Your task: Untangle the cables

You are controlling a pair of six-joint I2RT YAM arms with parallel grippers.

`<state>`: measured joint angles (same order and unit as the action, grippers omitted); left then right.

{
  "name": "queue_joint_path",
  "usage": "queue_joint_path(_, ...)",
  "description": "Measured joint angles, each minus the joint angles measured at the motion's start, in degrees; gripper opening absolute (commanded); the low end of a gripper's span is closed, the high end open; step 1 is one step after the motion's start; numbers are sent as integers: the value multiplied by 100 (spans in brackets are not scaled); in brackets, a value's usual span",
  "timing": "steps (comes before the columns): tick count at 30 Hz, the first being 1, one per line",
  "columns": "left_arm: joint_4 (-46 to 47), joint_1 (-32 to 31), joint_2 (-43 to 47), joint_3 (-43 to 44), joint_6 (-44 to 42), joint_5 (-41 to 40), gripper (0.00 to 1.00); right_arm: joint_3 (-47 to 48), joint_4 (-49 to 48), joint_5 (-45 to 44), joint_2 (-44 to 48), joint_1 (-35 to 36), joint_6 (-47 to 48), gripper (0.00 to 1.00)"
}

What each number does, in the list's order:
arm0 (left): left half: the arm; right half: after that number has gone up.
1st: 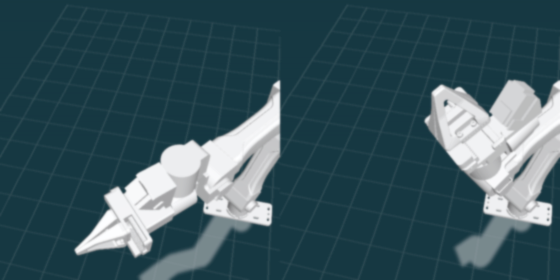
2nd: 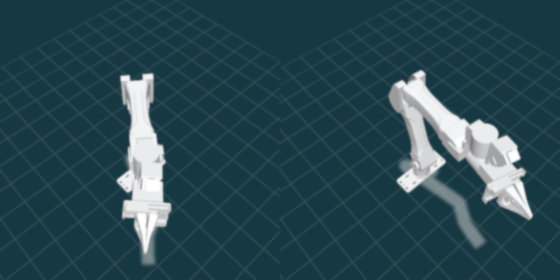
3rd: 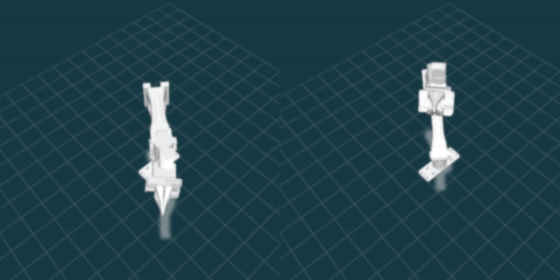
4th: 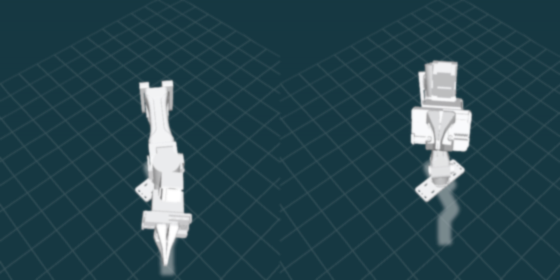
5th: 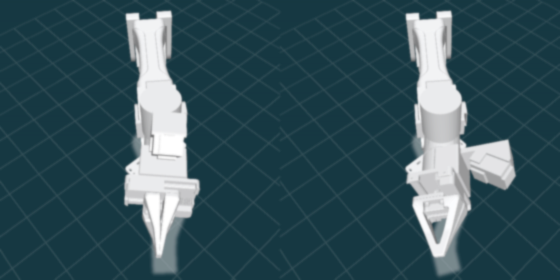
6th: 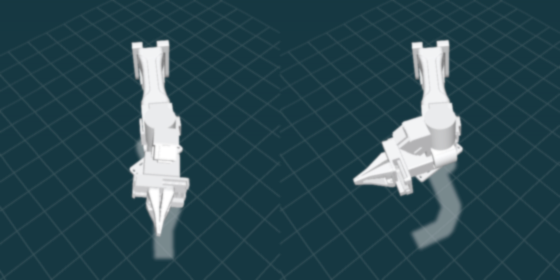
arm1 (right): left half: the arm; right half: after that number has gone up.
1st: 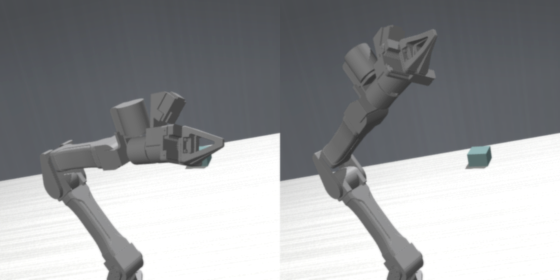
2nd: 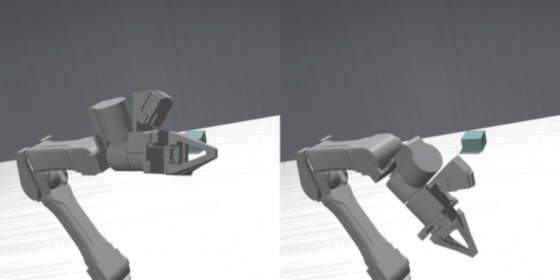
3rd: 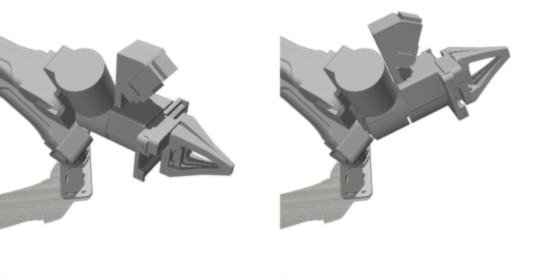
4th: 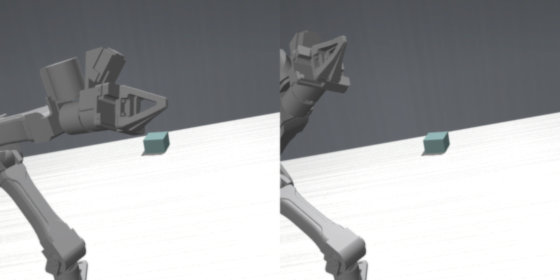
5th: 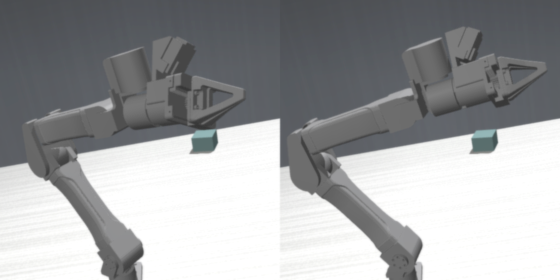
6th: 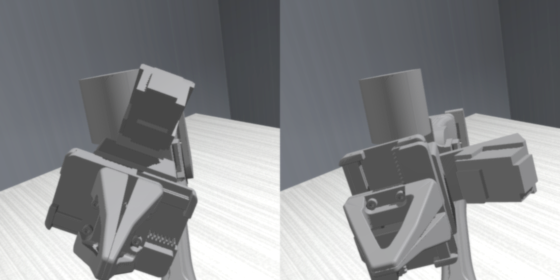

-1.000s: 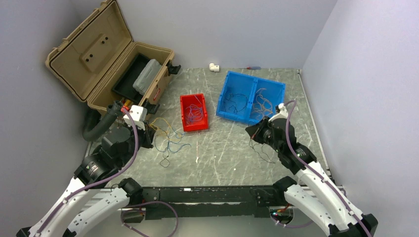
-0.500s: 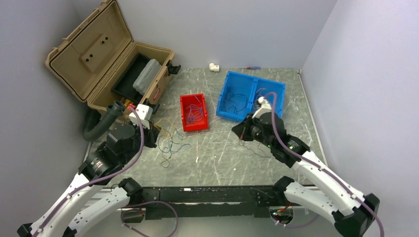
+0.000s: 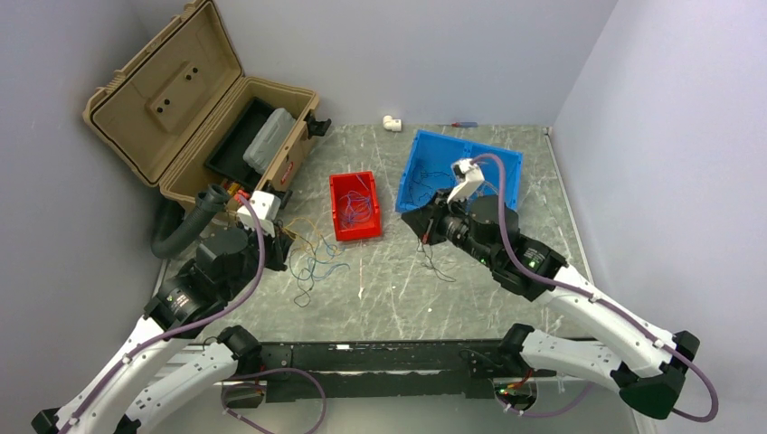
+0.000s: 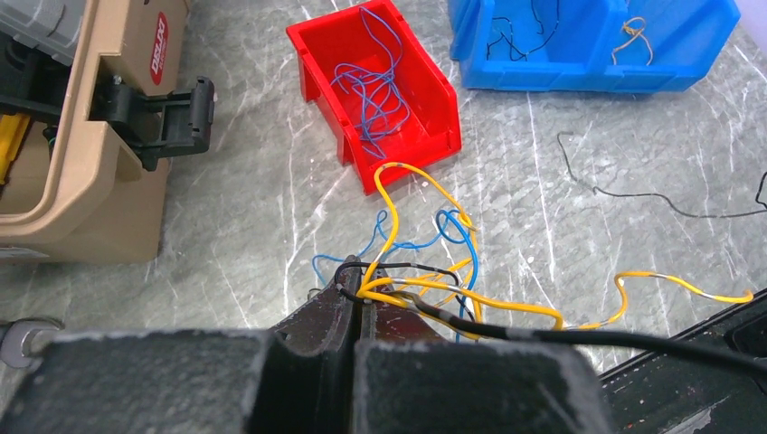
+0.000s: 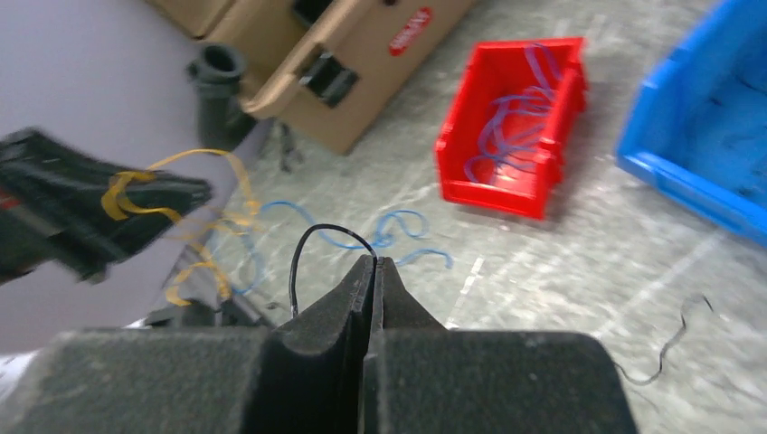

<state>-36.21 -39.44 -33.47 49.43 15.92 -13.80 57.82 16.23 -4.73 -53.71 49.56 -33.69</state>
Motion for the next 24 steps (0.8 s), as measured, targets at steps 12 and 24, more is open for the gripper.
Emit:
queue_joint_path(12,-9,0,37,0,-24,-2,0,-1716,1060,-1897,442,-76,-1257,65)
queue_joint_path(24,-9,0,37,0,-22,2,0,-1987,1694,-1458,225,-1637,-896,100)
